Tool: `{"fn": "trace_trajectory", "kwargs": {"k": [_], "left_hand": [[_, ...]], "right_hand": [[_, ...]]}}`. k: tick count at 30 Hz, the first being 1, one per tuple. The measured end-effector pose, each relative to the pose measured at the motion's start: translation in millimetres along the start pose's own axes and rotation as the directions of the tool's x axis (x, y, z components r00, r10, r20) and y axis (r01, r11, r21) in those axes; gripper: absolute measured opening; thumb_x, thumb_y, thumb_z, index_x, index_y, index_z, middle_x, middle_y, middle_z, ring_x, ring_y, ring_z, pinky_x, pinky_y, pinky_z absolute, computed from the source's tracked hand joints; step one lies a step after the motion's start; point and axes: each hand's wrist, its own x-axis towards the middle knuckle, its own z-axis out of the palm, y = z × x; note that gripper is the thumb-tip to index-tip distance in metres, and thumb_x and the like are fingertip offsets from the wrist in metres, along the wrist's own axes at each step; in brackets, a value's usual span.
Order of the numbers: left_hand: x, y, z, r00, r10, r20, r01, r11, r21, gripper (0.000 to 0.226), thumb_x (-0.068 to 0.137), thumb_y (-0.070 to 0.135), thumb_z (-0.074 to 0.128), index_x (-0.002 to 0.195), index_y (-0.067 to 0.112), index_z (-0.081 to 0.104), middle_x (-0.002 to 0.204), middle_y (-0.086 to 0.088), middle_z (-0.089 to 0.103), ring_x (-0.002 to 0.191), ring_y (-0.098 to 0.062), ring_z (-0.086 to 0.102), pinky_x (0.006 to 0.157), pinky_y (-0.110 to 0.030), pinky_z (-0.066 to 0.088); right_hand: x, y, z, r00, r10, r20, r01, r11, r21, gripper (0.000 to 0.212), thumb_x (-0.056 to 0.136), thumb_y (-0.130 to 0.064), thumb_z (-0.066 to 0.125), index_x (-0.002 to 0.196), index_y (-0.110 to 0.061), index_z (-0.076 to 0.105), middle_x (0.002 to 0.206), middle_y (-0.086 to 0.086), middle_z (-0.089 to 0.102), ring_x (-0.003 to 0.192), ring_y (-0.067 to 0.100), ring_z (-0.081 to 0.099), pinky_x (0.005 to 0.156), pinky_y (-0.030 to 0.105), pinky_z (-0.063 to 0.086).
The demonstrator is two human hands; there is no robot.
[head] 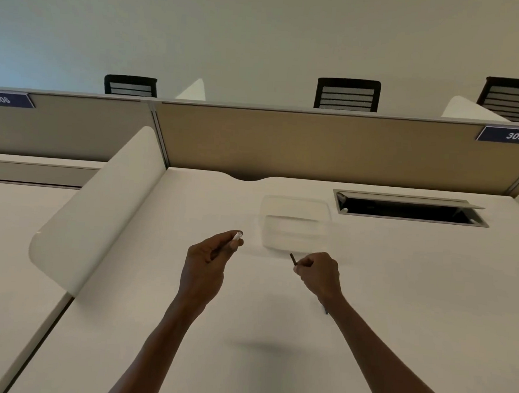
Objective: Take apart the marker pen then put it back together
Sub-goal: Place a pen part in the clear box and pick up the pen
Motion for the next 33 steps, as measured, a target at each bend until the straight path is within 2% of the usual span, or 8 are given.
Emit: {"fn": "trace_trajectory", "kwargs": {"k": [4, 9, 15, 19, 23, 30, 33], "left_hand": [[-2.7, -4.5, 1.9, 0.999, -0.038, 0.005, 0.039, 0.999, -0.036, 0.016, 0.092, 0.025, 0.068, 0.104, 0.034, 0.074, 0.098, 0.014, 0.078, 0.103, 0.006, 0.067, 0.076, -0.002, 0.045], [-2.4, -9.4, 2.7, 0.999, -0.053, 0.007, 0.053, 0.998, -0.037, 0.018, 0.092, 0.025, 0.067, 0.109, 0.028, 0.075, 0.099, 0.014, 0.078, 0.102, 0.006, 0.067, 0.078, -0.002, 0.045], [-4.0, -13.2, 5.5, 0.999, -0.051, 0.013, 0.051, 0.999, -0.005, 0.018, 0.093, 0.026, 0.067, 0.106, 0.035, 0.074, 0.098, 0.016, 0.077, 0.097, 0.007, 0.067, 0.078, -0.004, 0.047], [-6.1, -14.7, 8.7, 0.998, -0.056, 0.029, 0.056, 0.998, -0.005, 0.017, 0.093, 0.027, 0.067, 0.105, 0.036, 0.074, 0.099, 0.015, 0.078, 0.101, 0.005, 0.067, 0.081, -0.012, 0.049], [-8.3, -13.7, 12.0, 0.998, -0.050, 0.033, 0.051, 0.998, -0.032, 0.018, 0.093, 0.023, 0.067, 0.104, 0.033, 0.075, 0.098, 0.014, 0.078, 0.096, 0.007, 0.068, 0.079, -0.004, 0.047], [-13.6, -13.1, 11.9, 0.998, -0.051, 0.030, 0.052, 0.998, -0.022, 0.019, 0.093, 0.023, 0.067, 0.108, 0.030, 0.075, 0.099, 0.012, 0.078, 0.095, 0.008, 0.067, 0.079, -0.005, 0.048], [-15.6, -12.5, 10.7, 0.998, -0.058, 0.031, 0.059, 0.998, -0.023, 0.018, 0.092, 0.025, 0.067, 0.108, 0.029, 0.075, 0.100, 0.013, 0.078, 0.094, 0.009, 0.067, 0.076, -0.004, 0.047]], "right_hand": [[1.0, 28.7, 18.8, 0.992, 0.122, -0.037, -0.123, 0.991, -0.049, 0.006, 0.077, -0.011, 0.070, 0.074, -0.008, 0.074, 0.082, 0.008, 0.075, 0.085, 0.027, 0.068, 0.067, 0.026, 0.045], [-3.2, 50.8, 32.6, 0.979, 0.194, -0.056, -0.199, 0.975, -0.101, 0.011, 0.082, -0.013, 0.067, 0.083, -0.008, 0.077, 0.091, 0.010, 0.075, 0.093, 0.029, 0.068, 0.076, 0.030, 0.051], [-9.0, 58.6, 40.3, 0.977, 0.194, -0.086, -0.203, 0.974, -0.101, 0.022, 0.088, -0.021, 0.064, 0.081, -0.005, 0.077, 0.097, 0.011, 0.073, 0.100, 0.029, 0.065, 0.078, 0.030, 0.049], [-9.4, 60.0, 40.9, 0.978, 0.194, -0.080, -0.202, 0.975, -0.097, 0.021, 0.087, -0.022, 0.066, 0.090, -0.004, 0.076, 0.101, 0.011, 0.072, 0.103, 0.027, 0.064, 0.080, 0.030, 0.049], [-8.5, 60.3, 41.2, 0.981, 0.188, -0.053, -0.193, 0.975, -0.110, 0.024, 0.083, -0.024, 0.070, 0.088, -0.001, 0.074, 0.098, 0.012, 0.072, 0.104, 0.027, 0.064, 0.077, 0.029, 0.049], [-7.2, 60.4, 39.9, 0.980, 0.197, -0.003, -0.195, 0.968, -0.155, 0.033, 0.077, -0.022, 0.075, 0.099, 0.001, 0.068, 0.100, 0.012, 0.072, 0.101, 0.028, 0.065, 0.077, 0.030, 0.051], [-6.9, 61.6, 40.8, 0.983, 0.183, 0.001, -0.180, 0.971, -0.158, 0.033, 0.077, -0.024, 0.075, 0.096, 0.003, 0.068, 0.097, 0.013, 0.071, 0.100, 0.028, 0.065, 0.070, 0.027, 0.046]]}}
